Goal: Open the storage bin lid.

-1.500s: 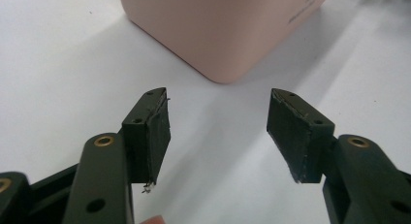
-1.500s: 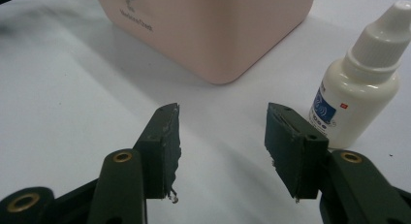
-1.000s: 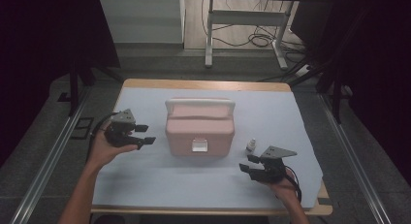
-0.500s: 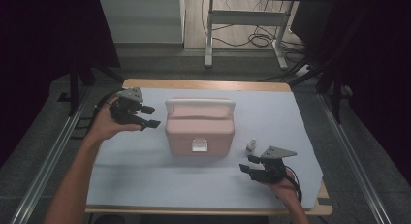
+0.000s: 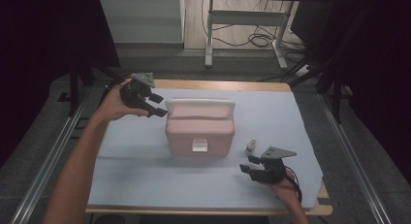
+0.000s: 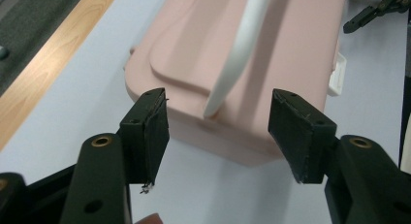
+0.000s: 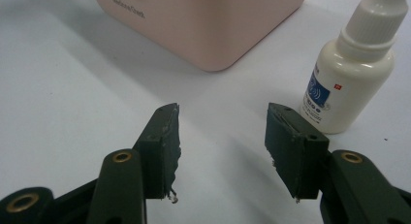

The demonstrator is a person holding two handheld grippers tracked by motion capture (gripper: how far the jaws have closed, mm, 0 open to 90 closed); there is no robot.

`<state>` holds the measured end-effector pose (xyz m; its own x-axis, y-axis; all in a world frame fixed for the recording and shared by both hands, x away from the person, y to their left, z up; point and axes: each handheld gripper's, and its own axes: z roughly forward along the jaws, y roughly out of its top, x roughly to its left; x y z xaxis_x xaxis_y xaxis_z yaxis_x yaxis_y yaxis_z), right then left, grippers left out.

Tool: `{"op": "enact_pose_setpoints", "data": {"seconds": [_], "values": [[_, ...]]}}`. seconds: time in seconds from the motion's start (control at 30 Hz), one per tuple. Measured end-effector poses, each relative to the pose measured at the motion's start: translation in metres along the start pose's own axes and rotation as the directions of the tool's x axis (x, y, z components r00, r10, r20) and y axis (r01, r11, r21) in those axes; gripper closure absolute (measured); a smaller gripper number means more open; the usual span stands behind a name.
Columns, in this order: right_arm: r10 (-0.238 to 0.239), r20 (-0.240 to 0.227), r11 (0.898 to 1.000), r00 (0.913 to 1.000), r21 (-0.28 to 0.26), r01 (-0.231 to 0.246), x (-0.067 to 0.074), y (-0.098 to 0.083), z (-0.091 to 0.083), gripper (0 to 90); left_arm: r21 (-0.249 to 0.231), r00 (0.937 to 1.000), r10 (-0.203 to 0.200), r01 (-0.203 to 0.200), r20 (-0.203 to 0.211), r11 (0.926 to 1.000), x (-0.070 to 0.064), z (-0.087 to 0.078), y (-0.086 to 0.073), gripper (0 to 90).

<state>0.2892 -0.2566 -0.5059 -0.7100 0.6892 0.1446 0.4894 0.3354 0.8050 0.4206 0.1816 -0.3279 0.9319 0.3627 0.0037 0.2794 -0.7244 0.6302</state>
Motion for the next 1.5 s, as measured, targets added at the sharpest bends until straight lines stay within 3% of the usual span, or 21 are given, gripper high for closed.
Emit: {"op": "enact_pose_setpoints", "data": {"seconds": [0.27, 0.47, 0.87, 1.03, 1.5], "values": [[0.006, 0.001, 1.000, 1.0000, 0.004, -0.006, -0.001, -0.001, 0.001, 46.5, 0.039, 0.9984, 0.056, -0.056, 0.004, 0.9977, -0.002, 0.003, 0.031, 42.4], [0.005, 0.001, 1.000, 1.0000, 0.004, -0.005, -0.001, -0.002, 0.001, 46.6, 0.063, 0.9960, 0.090, -0.089, -0.008, 0.9940, -0.005, 0.012, 0.047, 52.9], [0.011, 0.008, 1.000, 0.9999, 0.002, -0.011, -0.002, -0.002, 0.000, 46.6, 0.151, 0.9857, 0.165, -0.168, 0.031, 0.9741, -0.009, 0.027, 0.071, 64.4], [0.013, 0.012, 1.000, 0.9998, 0.001, -0.013, -0.003, -0.003, 0.000, 46.5, 0.154, 0.9818, 0.186, -0.189, 0.040, 0.9697, -0.010, 0.030, 0.074, 74.8], [0.007, 0.020, 1.000, 0.9998, -0.013, -0.006, 0.000, 0.001, -0.003, 49.7, 0.108, 0.9740, 0.204, -0.214, 0.099, 0.9708, 0.003, 0.023, 0.077, 77.8]]}}
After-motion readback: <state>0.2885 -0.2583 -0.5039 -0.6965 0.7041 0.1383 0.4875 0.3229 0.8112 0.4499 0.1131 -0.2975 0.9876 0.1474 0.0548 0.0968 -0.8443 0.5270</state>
